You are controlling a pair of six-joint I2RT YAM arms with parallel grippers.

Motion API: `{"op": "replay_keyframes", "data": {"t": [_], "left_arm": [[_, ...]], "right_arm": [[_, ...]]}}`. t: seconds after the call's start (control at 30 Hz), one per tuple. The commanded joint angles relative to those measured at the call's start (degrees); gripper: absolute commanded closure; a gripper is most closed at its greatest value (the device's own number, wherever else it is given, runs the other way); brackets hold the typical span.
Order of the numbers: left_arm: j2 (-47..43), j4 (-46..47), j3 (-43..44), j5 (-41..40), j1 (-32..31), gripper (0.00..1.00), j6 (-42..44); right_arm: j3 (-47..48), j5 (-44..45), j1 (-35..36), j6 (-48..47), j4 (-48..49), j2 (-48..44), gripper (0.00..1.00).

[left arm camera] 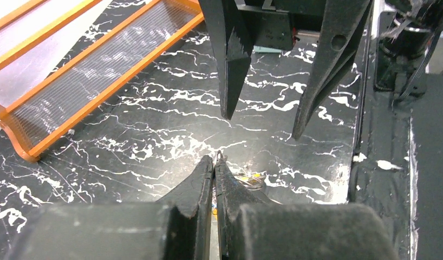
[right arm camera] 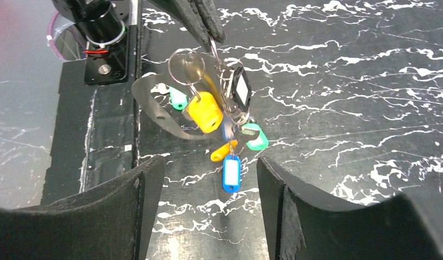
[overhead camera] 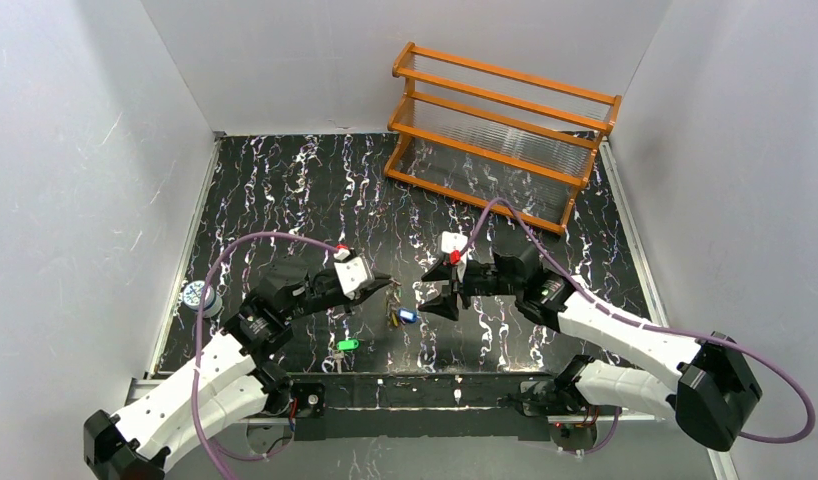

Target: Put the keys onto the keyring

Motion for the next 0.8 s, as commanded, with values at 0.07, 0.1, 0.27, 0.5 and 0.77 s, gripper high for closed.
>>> {"op": "replay_keyframes", "data": {"t": [0.07,0.1,0.27,0.5,0.77], "left_arm": [[5.2,-3.2,3.6,1.7,-0.2,1.00,6.4],[6.9,-2.7,3.6,2.8,-0.2,1.00,6.9],[16.1,0.8,3.7,7.6,-1.2,1.00,8.7],[20.5,9.7,-1.5,11.0,-5.9,1.00,10.2],[24.5,12.7,-3.9,8.5,-11.3,0.88,9.9]], "right_arm": [[-3.1,7.0,-0.1,3.0,4.3,-3.3,0.27],[-3.4,8.0,-0.2,3.4,4.4,-3.6,0.27],[-5.1,12.2,-0.2,5.5,4.1,-6.0,0.26],[-7.3,20.2,-0.2,7.4,3.7,-11.4,0.22],[-8.8,23.1,-0.2,9.1,4.0,-10.9,0.19]]}}
